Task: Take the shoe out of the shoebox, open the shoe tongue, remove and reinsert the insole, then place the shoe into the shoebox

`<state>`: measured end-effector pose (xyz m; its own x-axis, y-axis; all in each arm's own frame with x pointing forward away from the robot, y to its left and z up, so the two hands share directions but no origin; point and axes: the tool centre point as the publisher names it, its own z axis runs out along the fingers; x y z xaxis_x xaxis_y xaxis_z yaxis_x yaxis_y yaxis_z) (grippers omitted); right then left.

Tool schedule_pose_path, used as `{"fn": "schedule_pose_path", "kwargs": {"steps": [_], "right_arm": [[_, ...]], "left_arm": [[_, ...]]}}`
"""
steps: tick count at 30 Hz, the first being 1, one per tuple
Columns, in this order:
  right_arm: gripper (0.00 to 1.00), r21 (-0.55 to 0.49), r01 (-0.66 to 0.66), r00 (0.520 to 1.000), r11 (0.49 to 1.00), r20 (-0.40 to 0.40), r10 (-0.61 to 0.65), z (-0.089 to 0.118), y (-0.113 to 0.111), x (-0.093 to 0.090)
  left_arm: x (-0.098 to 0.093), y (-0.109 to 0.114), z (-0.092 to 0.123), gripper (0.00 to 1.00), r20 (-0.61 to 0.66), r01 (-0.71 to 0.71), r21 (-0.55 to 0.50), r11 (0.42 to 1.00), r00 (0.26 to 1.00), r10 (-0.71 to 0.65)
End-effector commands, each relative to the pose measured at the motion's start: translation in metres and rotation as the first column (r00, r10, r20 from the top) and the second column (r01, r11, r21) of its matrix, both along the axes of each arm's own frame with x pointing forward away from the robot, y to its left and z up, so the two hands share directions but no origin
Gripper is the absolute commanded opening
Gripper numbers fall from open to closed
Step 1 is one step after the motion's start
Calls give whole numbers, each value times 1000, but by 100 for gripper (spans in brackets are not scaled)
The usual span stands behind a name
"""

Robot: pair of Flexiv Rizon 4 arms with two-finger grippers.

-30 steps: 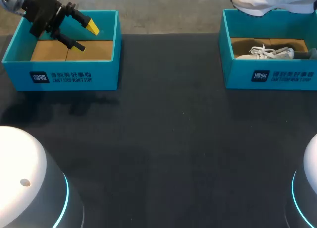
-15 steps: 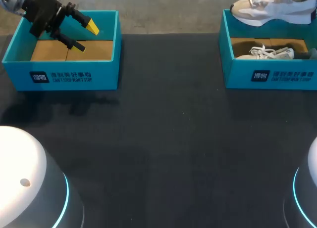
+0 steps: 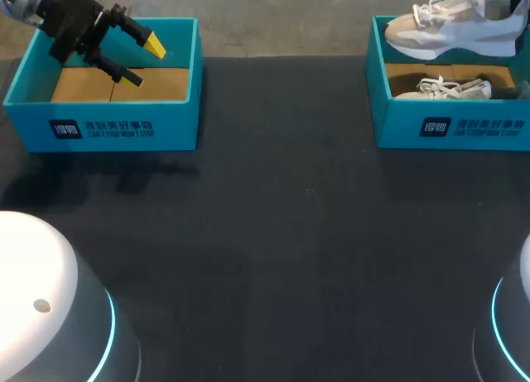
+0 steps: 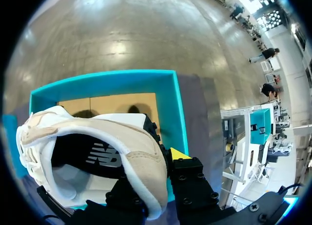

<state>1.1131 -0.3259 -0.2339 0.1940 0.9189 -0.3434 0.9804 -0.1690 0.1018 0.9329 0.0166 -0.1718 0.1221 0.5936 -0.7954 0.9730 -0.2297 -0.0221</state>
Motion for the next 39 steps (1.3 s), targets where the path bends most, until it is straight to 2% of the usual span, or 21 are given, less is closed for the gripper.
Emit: {"fn": "schedule_pose_path", "kwargs": {"steps": [1, 21, 39], "right_arm": [[0, 8, 0, 1000, 1000, -2, 0, -5, -2, -1], [0, 16, 23, 999, 1000, -35, -22, -32, -5, -6], [0, 23, 32, 998, 999, -53, -31, -36, -6, -12]], "left_arm": [[0, 1, 0, 100, 0, 2, 2, 1000, 1000, -2], [0, 1, 0, 100, 0, 2, 2, 1000, 1000, -2], [0, 1, 0, 100, 0, 2, 2, 1000, 1000, -2]]}}
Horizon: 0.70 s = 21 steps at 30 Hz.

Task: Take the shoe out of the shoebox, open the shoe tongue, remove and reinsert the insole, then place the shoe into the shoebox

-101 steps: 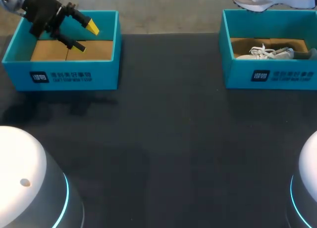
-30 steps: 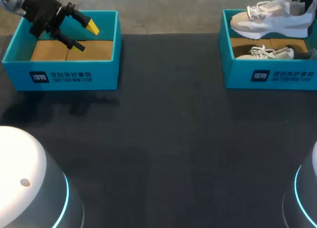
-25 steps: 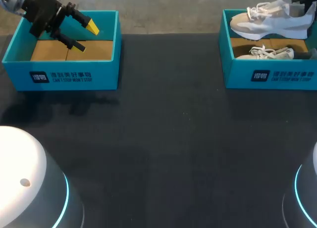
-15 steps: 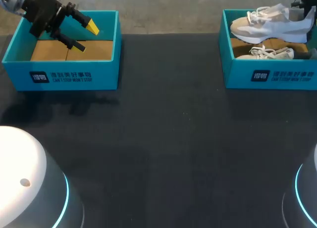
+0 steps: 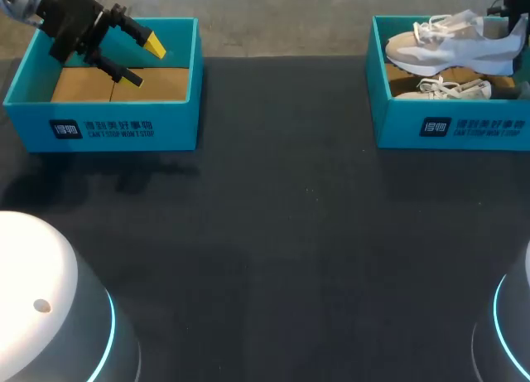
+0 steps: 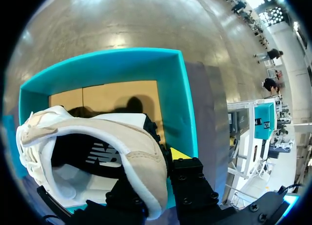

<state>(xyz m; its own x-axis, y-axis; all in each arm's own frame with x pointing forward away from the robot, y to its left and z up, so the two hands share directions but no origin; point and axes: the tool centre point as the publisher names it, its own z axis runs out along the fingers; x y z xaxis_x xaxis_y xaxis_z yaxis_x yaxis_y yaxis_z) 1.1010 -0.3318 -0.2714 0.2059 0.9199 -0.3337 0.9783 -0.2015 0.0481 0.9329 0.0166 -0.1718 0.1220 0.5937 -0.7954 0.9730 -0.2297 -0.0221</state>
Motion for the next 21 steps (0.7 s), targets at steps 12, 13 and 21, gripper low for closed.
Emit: {"fn": "schedule_pose_path", "kwargs": {"steps": [12, 13, 21], "right_arm": [[0, 6, 13, 1000, 1000, -1, -13, -3, -2, 4], [0, 5, 14, 1000, 1000, 1, -14, -3, -3, 5], [0, -7, 17, 1000, 1000, 17, -17, -6, -6, 17]], "left_arm": [[0, 0, 0, 100, 0, 2, 2, 1000, 1000, -2], [0, 0, 0, 100, 0, 2, 2, 1000, 1000, -2], [0, 0, 0, 100, 0, 2, 2, 1000, 1000, -2]]}}
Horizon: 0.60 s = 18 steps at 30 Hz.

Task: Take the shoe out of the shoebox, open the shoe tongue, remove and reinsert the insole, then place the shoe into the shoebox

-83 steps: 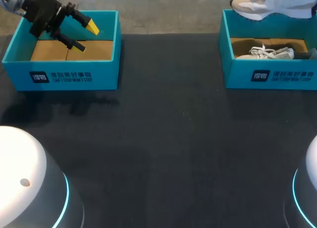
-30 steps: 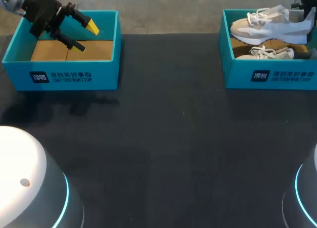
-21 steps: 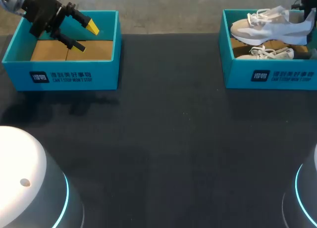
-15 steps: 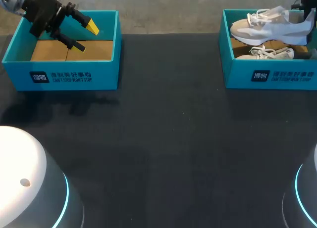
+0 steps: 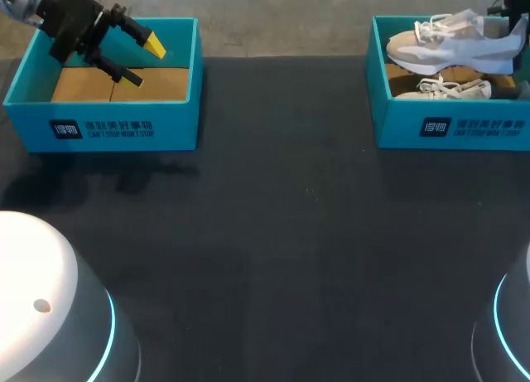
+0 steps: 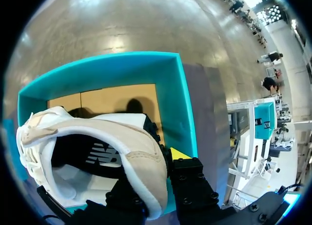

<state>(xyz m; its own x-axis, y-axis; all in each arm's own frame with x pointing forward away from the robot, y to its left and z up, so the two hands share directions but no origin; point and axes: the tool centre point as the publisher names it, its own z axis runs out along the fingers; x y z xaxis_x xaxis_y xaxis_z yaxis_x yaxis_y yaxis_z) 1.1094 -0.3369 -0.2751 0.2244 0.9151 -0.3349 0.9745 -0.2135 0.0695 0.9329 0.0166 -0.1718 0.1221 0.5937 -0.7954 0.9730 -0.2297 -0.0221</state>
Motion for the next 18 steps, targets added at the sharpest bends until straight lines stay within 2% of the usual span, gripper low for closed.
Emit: {"fn": "schedule_pose_path", "kwargs": {"steps": [1, 18], "right_arm": [[0, -1, 4, 1000, 1000, -4, -4, -3, 0, 9], [0, -14, 0, 999, 1000, 36, 0, -24, -5, 24]], "left_arm": [[0, 1, 0, 100, 0, 2, 2, 1000, 1000, -2], [0, 1, 0, 100, 0, 2, 2, 1000, 1000, -2]]}}
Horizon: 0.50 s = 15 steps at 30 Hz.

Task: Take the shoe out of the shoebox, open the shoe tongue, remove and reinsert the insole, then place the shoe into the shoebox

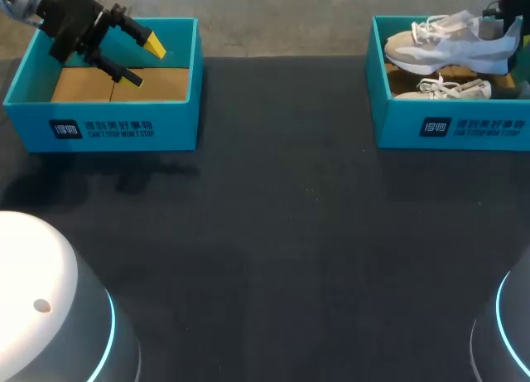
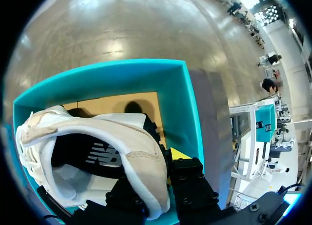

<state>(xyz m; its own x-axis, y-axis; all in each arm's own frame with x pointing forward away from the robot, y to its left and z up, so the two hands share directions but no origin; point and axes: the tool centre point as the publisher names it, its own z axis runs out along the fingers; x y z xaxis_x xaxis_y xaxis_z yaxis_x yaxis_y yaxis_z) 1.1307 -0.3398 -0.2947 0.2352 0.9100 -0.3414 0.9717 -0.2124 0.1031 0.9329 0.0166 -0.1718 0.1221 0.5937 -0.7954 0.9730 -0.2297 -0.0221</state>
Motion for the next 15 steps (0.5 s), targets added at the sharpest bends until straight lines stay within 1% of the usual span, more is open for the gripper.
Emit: {"fn": "schedule_pose_path", "kwargs": {"steps": [1, 3, 7, 8, 9, 15], "right_arm": [[0, 1, 0, 1000, 1000, 5, 0, -5, -2, 3], [0, 2, 0, 1000, 1000, 8, 0, -9, -4, 4], [0, 1, 0, 1000, 1000, 8, 0, -10, -4, 4], [0, 4, 0, 1000, 1000, 4, 0, -17, -6, 3], [0, 2, 1, 1000, 1000, 2, -1, -20, -7, 3], [0, 0, 11, 1000, 1000, 0, -11, -27, -12, 5]], "left_arm": [[0, 1, 0, 100, 0, 2, 2, 1000, 1000, -2], [0, 1, 0, 100, 0, 2, 2, 1000, 1000, -2], [0, 1, 0, 100, 0, 2, 2, 1000, 1000, -2], [0, 1, 0, 100, 0, 2, 2, 1000, 1000, -2], [0, 1, 0, 100, 0, 2, 2, 1000, 1000, -2], [0, 1, 0, 100, 0, 2, 2, 1000, 1000, -2]]}}
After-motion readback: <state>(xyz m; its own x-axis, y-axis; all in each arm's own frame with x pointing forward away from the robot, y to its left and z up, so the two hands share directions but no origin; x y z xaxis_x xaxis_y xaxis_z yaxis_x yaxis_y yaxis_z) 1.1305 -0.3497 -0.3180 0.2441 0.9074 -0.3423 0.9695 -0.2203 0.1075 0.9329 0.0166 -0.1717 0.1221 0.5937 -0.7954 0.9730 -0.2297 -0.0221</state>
